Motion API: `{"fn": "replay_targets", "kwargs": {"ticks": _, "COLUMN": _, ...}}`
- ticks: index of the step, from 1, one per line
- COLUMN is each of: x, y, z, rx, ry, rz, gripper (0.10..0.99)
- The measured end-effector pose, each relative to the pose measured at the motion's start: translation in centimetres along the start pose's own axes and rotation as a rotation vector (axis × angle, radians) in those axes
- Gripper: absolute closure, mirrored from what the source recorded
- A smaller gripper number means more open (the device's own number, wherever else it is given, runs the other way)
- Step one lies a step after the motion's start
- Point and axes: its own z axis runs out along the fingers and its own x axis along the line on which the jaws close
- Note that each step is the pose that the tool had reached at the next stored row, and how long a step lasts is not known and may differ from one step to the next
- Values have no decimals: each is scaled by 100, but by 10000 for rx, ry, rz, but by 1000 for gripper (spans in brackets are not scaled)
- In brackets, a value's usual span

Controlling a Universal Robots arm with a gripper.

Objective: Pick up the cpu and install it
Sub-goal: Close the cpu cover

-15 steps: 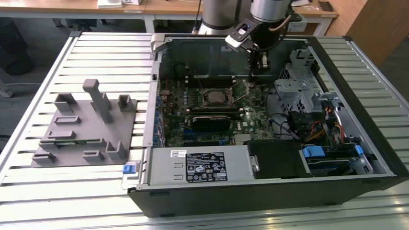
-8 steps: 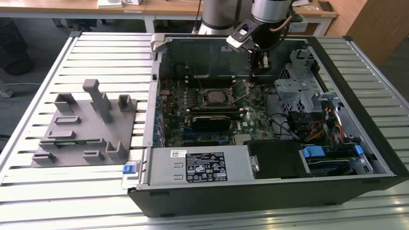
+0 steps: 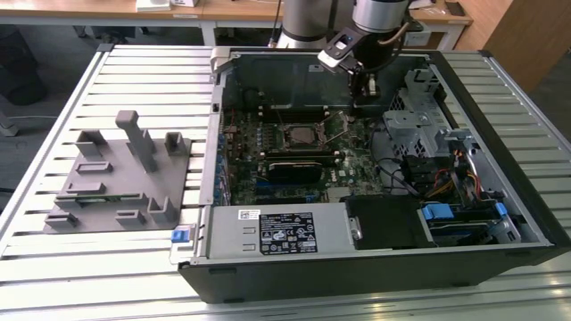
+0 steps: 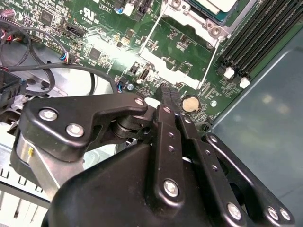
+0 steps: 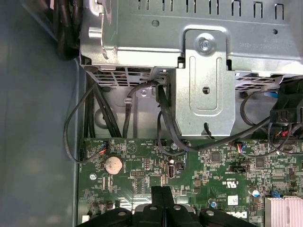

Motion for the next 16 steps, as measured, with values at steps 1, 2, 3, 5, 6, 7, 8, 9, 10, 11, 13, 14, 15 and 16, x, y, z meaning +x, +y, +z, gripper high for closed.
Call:
{"fn": "replay_targets", "kwargs": {"ticks": 1, "x": 2, "y": 3, "z": 3, "rx": 0, "ry": -8, "rz": 0, "gripper": 965}}
{"fn": "replay_targets", "kwargs": {"ticks": 2, "x": 4, "y": 6, "z": 6, "rx": 0, "ry": -16, "rz": 0, "gripper": 965}}
{"fn": "replay_targets", "kwargs": {"ticks": 3, "x": 6, "y": 9, "z": 9, "rx": 0, "ry": -23, "rz": 0, "gripper": 965}}
{"fn": "replay_targets", "kwargs": {"ticks": 5, "x": 9, "y": 15, "z": 17, "rx": 2, "ry": -36, "rz": -1, "gripper": 965}}
{"fn": "replay_targets", "kwargs": {"ticks": 6, "x": 11, "y": 17, "z": 21, "rx": 2, "ry": -44, "rz": -1, "gripper": 965}}
{"fn": "replay_targets", "kwargs": {"ticks": 7, "x": 13, "y": 20, "z": 25, "rx": 3, "ry": -50, "rz": -2, "gripper": 965}}
{"fn": "replay_targets", "kwargs": {"ticks": 8, "x": 15, "y": 22, "z": 31, "rx": 4, "ry": -56, "rz": -2, "gripper": 965}}
{"fn": "replay_targets", "kwargs": {"ticks": 9, "x": 18, "y": 24, "z": 37, "rx": 7, "ry": -62, "rz": -2, "gripper": 965}}
{"fn": "replay_targets", "kwargs": {"ticks": 10, "x": 21, "y": 25, "z": 45, "rx": 11, "ry": -68, "rz": -3, "gripper": 965}}
{"fn": "replay_targets", "kwargs": {"ticks": 11, "x": 24, "y": 26, "z": 53, "rx": 17, "ry": -74, "rz": -3, "gripper": 965}}
{"fn": "replay_targets", "kwargs": {"ticks": 13, "x": 30, "y": 29, "z": 72, "rx": 29, "ry": -84, "rz": -5, "gripper": 965}}
{"fn": "replay_targets", "kwargs": {"ticks": 14, "x": 32, "y": 30, "z": 80, "rx": 35, "ry": -88, "rz": -5, "gripper": 965}}
{"fn": "replay_targets", "kwargs": {"ticks": 15, "x": 34, "y": 31, "z": 91, "rx": 41, "ry": -92, "rz": -7, "gripper": 965}}
{"fn": "replay_targets", "kwargs": {"ticks": 16, "x": 39, "y": 31, "z": 101, "rx": 49, "ry": -103, "rz": -7, "gripper": 965}}
